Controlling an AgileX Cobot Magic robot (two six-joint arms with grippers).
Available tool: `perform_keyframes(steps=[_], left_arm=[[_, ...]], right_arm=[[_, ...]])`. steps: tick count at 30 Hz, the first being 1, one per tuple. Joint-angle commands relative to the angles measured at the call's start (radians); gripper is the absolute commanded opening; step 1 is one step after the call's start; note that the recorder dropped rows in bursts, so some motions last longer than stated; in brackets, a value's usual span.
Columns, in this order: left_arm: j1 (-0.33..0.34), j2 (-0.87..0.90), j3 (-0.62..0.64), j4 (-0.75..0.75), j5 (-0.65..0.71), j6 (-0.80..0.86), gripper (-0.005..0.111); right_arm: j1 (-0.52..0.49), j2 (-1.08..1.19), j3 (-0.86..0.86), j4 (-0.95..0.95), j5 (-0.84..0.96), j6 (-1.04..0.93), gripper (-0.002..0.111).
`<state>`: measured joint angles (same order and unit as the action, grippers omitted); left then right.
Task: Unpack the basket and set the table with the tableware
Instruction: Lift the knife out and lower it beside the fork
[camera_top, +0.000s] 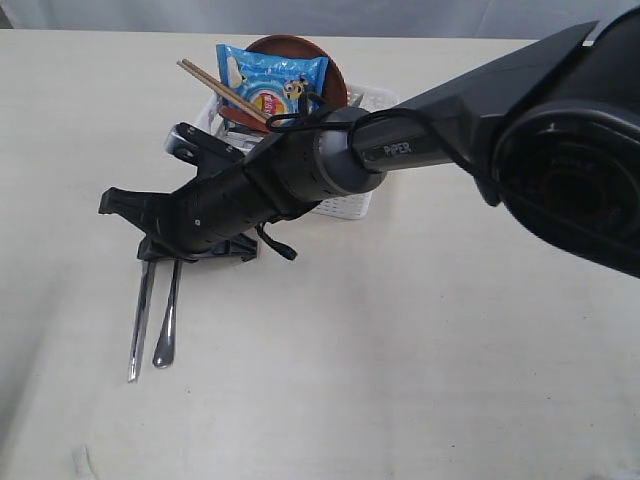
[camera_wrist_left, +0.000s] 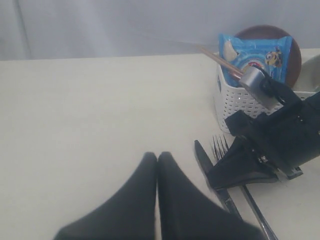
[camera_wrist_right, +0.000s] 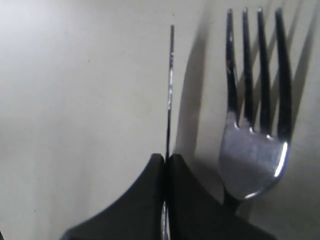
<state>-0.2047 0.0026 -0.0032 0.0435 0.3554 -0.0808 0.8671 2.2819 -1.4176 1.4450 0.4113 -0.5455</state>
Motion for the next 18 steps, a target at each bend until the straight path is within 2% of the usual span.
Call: perform_keyframes(steps=[1,18], left_arm=[[-0.005,-0.003,0.003,0.009,-0.011,-0.004,0.000],[-0.005,-0.003,0.003,0.009,-0.011,-0.004,0.000]], right_arm=[[-0.007,0.002,-0.005,0.060,-0.020,-0.017,0.000],[-0.005,0.002,-0.005,0.104,-0.044,-0.009,0.000]])
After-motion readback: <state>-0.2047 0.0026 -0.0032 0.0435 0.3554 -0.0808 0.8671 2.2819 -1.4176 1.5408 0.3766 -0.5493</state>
